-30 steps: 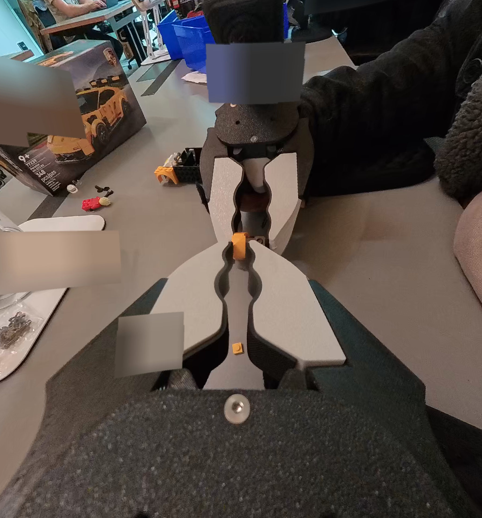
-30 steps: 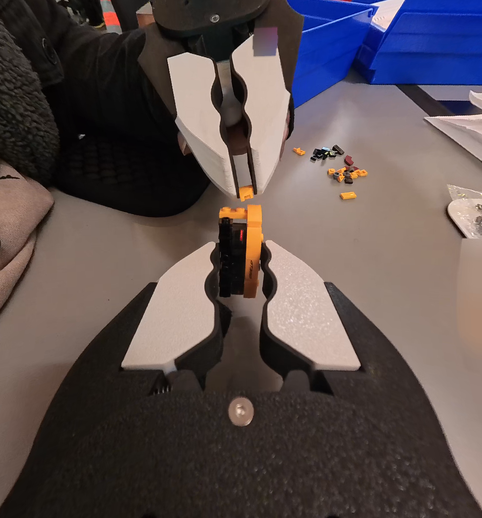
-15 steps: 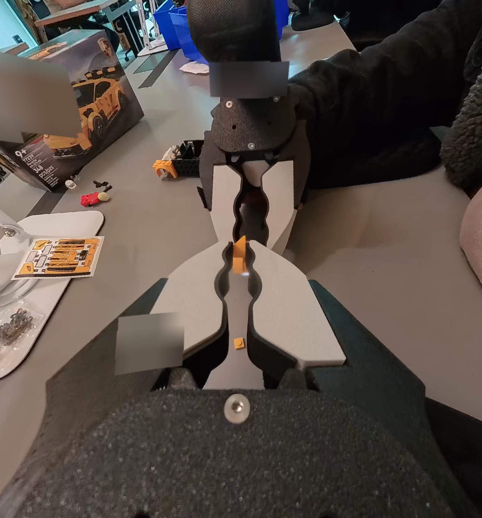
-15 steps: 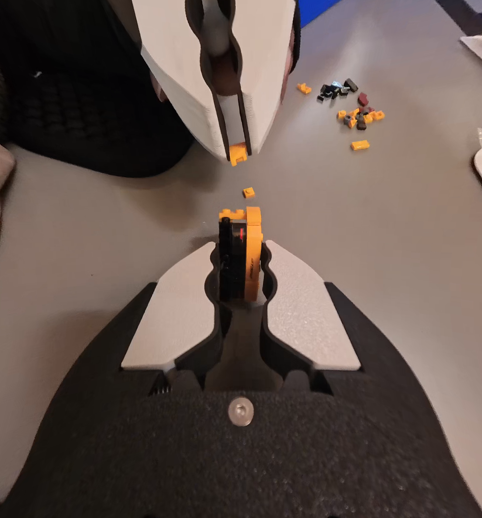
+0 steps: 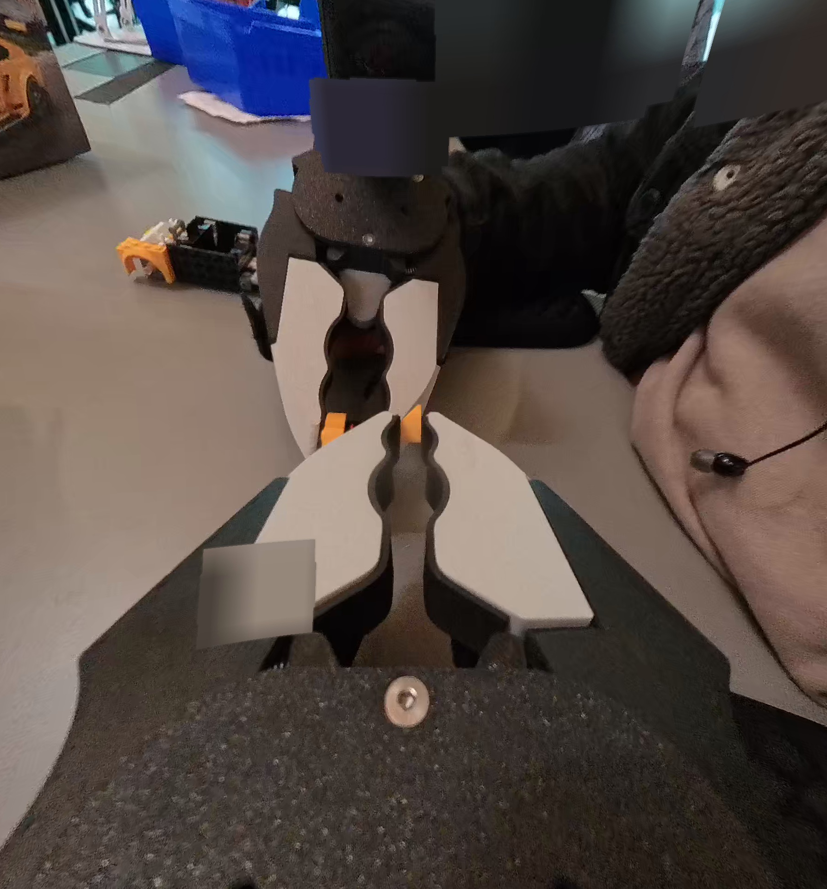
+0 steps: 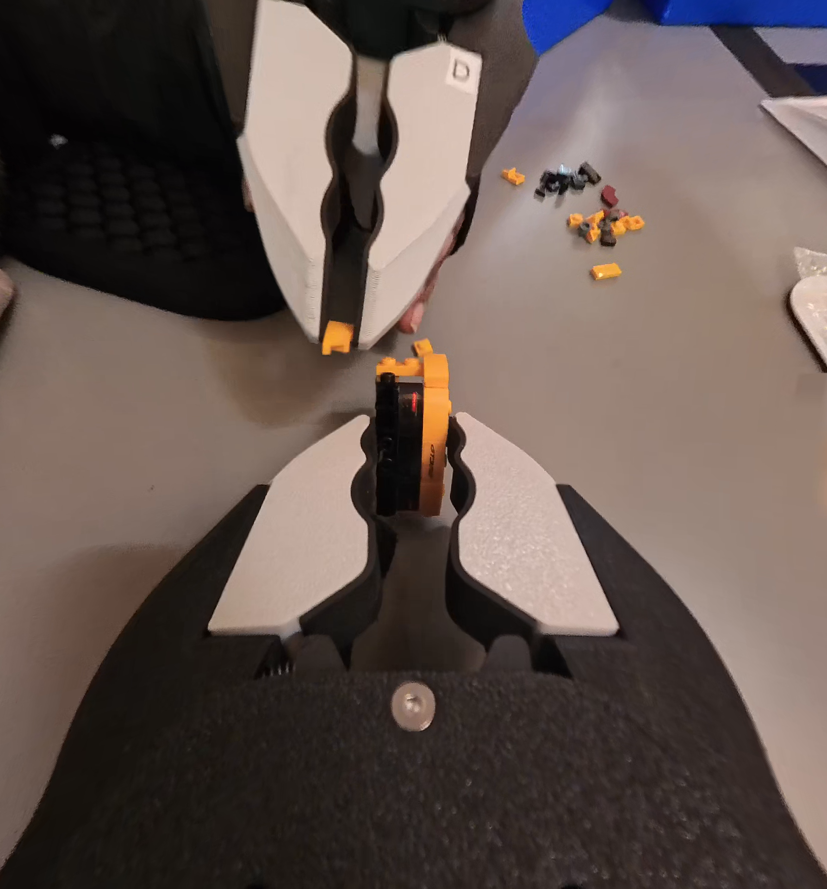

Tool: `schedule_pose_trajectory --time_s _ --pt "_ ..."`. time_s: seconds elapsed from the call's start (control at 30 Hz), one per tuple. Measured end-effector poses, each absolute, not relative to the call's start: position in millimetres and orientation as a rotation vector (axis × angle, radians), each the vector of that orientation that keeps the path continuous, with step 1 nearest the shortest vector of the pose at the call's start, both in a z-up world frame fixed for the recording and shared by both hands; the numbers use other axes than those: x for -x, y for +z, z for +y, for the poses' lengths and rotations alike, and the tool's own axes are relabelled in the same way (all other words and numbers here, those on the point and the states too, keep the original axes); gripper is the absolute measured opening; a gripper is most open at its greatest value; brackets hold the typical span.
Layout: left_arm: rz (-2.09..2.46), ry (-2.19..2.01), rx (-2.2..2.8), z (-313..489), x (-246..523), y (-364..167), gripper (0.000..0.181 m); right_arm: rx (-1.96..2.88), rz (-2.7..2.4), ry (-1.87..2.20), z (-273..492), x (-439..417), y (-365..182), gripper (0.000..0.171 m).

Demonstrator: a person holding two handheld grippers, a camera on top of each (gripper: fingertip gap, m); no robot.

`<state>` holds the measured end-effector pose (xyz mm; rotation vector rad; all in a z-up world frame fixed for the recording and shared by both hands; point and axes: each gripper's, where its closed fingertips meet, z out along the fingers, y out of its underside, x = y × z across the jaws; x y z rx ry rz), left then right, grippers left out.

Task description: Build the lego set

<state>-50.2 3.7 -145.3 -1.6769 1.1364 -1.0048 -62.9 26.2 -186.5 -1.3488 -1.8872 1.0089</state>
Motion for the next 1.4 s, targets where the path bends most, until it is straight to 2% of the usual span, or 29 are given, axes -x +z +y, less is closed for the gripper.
schedule_pose_trajectory --time_s 0.17,0.33,0.5,0.63,0.77,1.4 --pt "1.149 -0.884 1.690 10.5 51.5 -149.9 0.007 1.402 -1.975 0.794 37.2 58.9 -206.8 0.029" --pt "1.156 -0.735 1.705 18.9 55.5 -152.3 0.007 1.391 -1.953 0.782 40.3 56.5 -195.5 0.034" --pt "1.150 -0.549 1.661 28.9 61.0 -145.2 0.008 1.448 -1.764 1.023 40.6 51.9 -150.7 0.033" --pt "1.123 -0.395 1.575 35.7 65.0 -129.5 0.008 1.549 -1.483 1.424 31.6 59.7 -114.5 0.024" --pt "1.117 -0.240 1.473 37.2 67.0 -112.5 0.008 1.688 -1.197 1.737 35.3 67.6 -103.1 0.016" --pt "1.143 -0.088 1.392 34.7 64.3 -103.4 0.008 1.732 -1.099 1.842 27.9 71.7 -101.6 0.005"
